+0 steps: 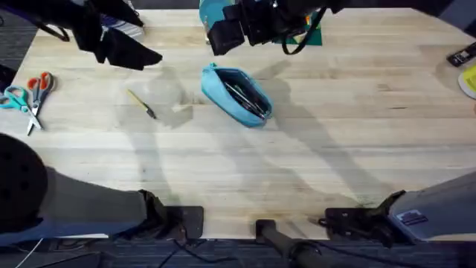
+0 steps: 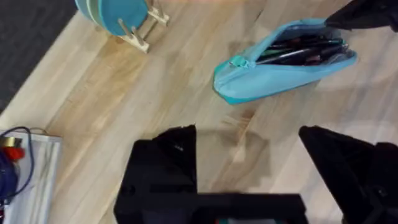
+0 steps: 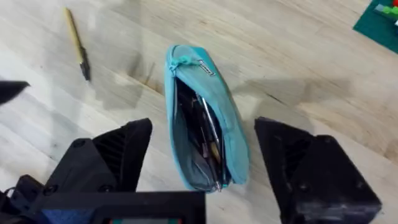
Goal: Unzip the bag, pick up the pens from the table one at a time and place them inside, then zip the bag closed.
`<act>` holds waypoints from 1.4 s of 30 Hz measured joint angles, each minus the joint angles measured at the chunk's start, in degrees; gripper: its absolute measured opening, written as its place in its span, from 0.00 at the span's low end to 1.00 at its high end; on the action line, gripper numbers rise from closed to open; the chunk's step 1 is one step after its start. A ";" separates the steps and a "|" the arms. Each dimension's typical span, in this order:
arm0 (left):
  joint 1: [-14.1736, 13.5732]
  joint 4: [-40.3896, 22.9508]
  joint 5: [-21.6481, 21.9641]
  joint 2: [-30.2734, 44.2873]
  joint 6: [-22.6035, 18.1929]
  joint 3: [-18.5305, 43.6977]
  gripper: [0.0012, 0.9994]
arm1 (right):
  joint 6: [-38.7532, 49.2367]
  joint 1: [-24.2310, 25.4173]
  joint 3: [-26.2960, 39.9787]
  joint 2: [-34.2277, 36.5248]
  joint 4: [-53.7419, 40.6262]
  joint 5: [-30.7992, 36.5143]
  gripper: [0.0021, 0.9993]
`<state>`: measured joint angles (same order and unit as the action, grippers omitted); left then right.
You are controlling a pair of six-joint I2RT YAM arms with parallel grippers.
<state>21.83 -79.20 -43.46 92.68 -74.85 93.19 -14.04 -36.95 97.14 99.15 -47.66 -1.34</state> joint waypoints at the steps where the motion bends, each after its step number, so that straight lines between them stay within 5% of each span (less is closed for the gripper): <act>1: 0.50 0.10 -0.50 0.00 -0.65 0.00 0.99 | 0.25 0.00 0.00 0.00 0.00 0.00 1.00; 13: 3.68 0.68 -3.93 0.44 -7.57 0.00 0.99 | 1.50 -0.25 1.31 0.01 -0.16 0.02 1.00; 24: 5.37 1.66 -6.34 6.01 -8.99 0.00 0.99 | 2.08 -1.60 7.41 0.04 1.68 1.84 1.00; 37: 5.37 2.14 -6.52 6.03 -9.18 0.00 0.99 | 0.09 -3.15 32.29 15.41 -14.18 5.07 1.00; 42: 5.37 2.21 -6.52 6.05 -9.18 0.00 0.99 | -1.17 -4.03 36.01 18.76 -15.02 5.98 1.00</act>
<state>27.20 -76.99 -49.98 98.74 -84.03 93.19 -15.22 -40.98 133.15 117.92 -62.68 4.64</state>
